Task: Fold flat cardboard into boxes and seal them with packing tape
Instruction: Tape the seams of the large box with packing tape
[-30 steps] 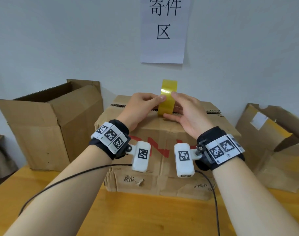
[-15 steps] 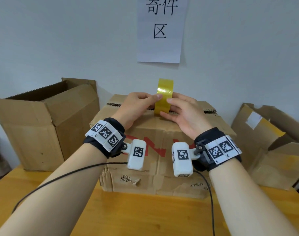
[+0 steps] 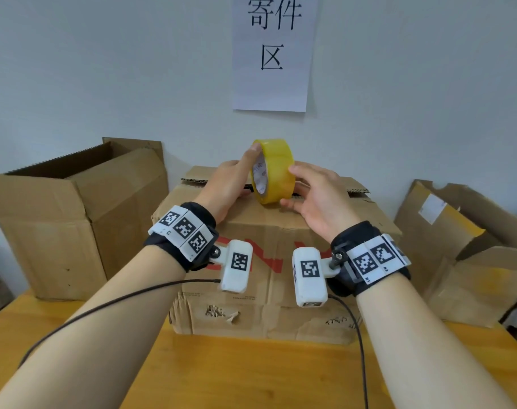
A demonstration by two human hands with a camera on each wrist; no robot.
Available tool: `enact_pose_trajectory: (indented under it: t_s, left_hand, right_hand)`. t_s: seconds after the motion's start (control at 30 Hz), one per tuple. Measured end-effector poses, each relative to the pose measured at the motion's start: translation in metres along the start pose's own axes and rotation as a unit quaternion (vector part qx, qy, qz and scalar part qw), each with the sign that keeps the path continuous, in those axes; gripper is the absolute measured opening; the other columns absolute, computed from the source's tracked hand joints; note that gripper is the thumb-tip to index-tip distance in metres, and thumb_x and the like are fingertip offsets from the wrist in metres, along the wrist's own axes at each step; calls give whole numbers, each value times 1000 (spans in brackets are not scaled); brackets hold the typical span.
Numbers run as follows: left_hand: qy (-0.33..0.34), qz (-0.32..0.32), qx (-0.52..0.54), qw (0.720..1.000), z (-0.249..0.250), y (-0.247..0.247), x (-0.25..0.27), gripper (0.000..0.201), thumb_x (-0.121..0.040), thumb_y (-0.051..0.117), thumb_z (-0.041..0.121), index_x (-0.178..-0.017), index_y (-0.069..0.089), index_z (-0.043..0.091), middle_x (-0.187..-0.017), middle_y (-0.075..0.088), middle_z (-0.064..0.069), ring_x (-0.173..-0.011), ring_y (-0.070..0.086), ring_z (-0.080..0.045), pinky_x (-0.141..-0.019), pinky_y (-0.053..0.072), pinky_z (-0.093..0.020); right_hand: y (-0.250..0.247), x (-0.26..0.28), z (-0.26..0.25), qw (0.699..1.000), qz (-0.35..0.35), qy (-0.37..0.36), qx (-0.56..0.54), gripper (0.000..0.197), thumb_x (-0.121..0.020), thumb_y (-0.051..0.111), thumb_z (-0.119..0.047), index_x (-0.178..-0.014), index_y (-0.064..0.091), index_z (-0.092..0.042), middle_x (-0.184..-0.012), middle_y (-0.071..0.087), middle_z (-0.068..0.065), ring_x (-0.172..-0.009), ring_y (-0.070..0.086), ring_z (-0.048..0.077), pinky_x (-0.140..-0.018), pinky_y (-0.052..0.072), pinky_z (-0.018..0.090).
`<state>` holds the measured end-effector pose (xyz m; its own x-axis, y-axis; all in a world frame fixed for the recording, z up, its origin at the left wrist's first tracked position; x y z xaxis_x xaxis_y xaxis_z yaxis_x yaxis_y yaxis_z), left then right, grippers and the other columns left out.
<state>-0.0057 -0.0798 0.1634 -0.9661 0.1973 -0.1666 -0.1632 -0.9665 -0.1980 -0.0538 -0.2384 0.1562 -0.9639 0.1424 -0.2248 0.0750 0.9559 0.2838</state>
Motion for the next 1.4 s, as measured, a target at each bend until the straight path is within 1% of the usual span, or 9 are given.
enact_pose_trajectory:
  t_s: [0.17,0.37,0.47,0.63,0.87,1.03,1.17,1.27,1.4]
  left_hand:
    - [29,-10,-54,998,-2,1,0,56,-74,58,83,-91,69,30,-99,69,16,-99,63,-3,-102,52,-39]
    - [36,-1,-42,998,-2,1,2,85,-72,72,71,-140,52,25,-108,67,15,-98,62,5,-94,51,-26]
    - [42,-2,-55,998,-2,3,3,68,-81,70,63,-138,51,30,-104,66,17,-94,61,7,-80,47,-20]
    - [43,2,-54,998,-3,3,3,95,-61,67,81,-139,54,28,-117,68,14,-103,63,1,-87,49,-26]
    - [48,1,-48,998,-3,4,2,76,-79,66,71,-139,54,25,-117,67,13,-101,62,3,-82,48,-24]
    - [49,-1,-43,998,-3,4,3,75,-80,66,69,-139,53,24,-114,65,16,-98,61,5,-80,48,-23]
    - [47,11,-42,998,-3,3,3,88,-71,61,84,-134,55,23,-116,68,10,-103,63,-2,-79,46,-24]
    - [44,19,-39,998,-2,0,1,104,-55,40,102,-125,57,26,-117,68,5,-109,62,-10,-92,47,-33]
    - [51,0,-41,998,-3,0,2,68,-76,38,91,-110,51,33,-111,69,4,-105,64,-11,-103,46,-39]
  right_hand:
    - [0,0,1,1000,-15,-11,20,28,-92,52,3,-102,75,-9,-102,74,14,-93,67,27,-68,53,35]
    - [2,-2,1,999,30,-24,39,23,-91,51,-2,-90,73,-10,-91,70,13,-82,61,23,-55,45,31]
    - [3,-2,1,997,48,-28,52,20,-92,51,-5,-86,69,-10,-88,63,13,-75,56,21,-52,39,30]
    - [3,-4,2,997,59,-27,49,26,-86,46,2,-86,71,-7,-84,62,12,-73,51,23,-50,34,28]
    - [1,-5,4,996,64,-26,52,34,-82,44,5,-89,75,-6,-89,70,9,-79,55,25,-51,37,28]
    - [2,-2,2,997,59,-30,44,23,-93,59,-9,-74,71,-16,-72,68,0,-68,58,18,-52,36,29]
    - [-2,-5,6,997,47,-47,49,16,-93,69,-23,-79,78,-21,-90,74,3,-83,61,22,-57,37,30]
    - [-2,-5,3,993,103,-50,11,18,-89,73,-24,-71,78,-24,-91,74,0,-89,64,21,-70,44,37]
    - [1,-3,0,991,106,-82,-8,15,-88,74,-18,-73,73,-20,-76,73,-6,-74,68,10,-75,52,35]
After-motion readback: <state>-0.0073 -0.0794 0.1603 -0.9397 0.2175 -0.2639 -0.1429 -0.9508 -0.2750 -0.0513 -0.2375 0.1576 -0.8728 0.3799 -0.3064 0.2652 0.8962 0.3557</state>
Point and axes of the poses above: each hand's wrist, its own x-axis away from the middle knuckle, its own y-axis out of the palm, z = x × y, the point moved 1 cm from there along -x, towards the middle knuckle
